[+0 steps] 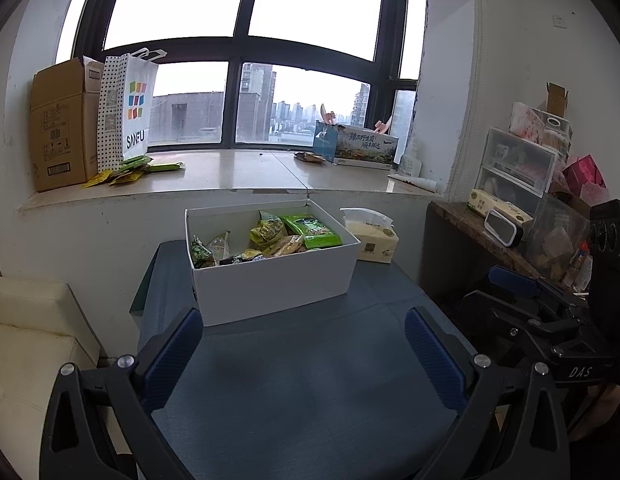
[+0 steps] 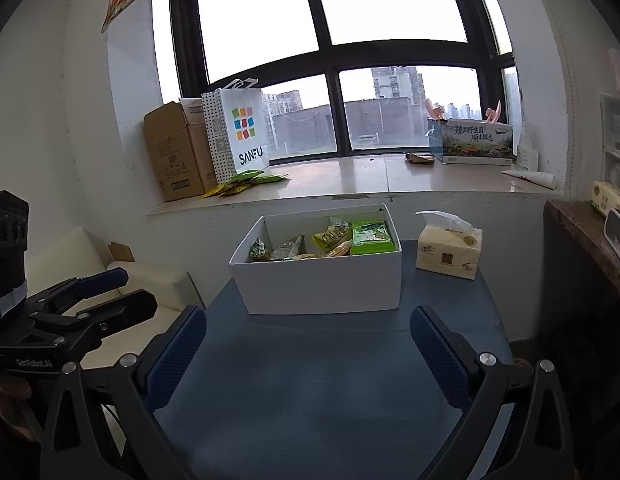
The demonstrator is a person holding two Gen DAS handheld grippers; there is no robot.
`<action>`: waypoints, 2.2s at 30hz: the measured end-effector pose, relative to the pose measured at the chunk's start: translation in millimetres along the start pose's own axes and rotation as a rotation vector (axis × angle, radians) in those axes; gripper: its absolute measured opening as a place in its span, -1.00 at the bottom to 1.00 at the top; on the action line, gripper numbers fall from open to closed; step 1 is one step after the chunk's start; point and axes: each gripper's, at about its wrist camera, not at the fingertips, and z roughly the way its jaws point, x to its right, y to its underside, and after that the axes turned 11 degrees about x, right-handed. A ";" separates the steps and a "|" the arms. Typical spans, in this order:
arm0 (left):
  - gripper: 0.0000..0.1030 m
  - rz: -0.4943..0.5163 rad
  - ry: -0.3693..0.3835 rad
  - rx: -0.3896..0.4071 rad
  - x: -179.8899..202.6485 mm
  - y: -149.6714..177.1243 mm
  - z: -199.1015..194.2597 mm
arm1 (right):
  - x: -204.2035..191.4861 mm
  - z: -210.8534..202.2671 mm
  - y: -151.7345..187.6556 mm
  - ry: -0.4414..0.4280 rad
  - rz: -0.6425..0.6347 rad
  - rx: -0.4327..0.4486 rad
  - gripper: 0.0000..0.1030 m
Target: Organize snacks
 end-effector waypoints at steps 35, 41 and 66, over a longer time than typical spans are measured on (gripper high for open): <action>1.00 0.001 -0.002 -0.006 1.0 4.4 1.2 | -0.8 -1.2 1.0 -0.013 -0.008 -0.006 1.00; 1.00 0.001 0.000 -0.009 0.1 5.1 0.9 | -0.4 -1.3 1.0 -0.015 -0.011 -0.007 1.00; 1.00 0.003 0.003 -0.015 -1.6 8.4 1.0 | -0.5 -1.5 0.6 -0.022 -0.022 -0.009 1.00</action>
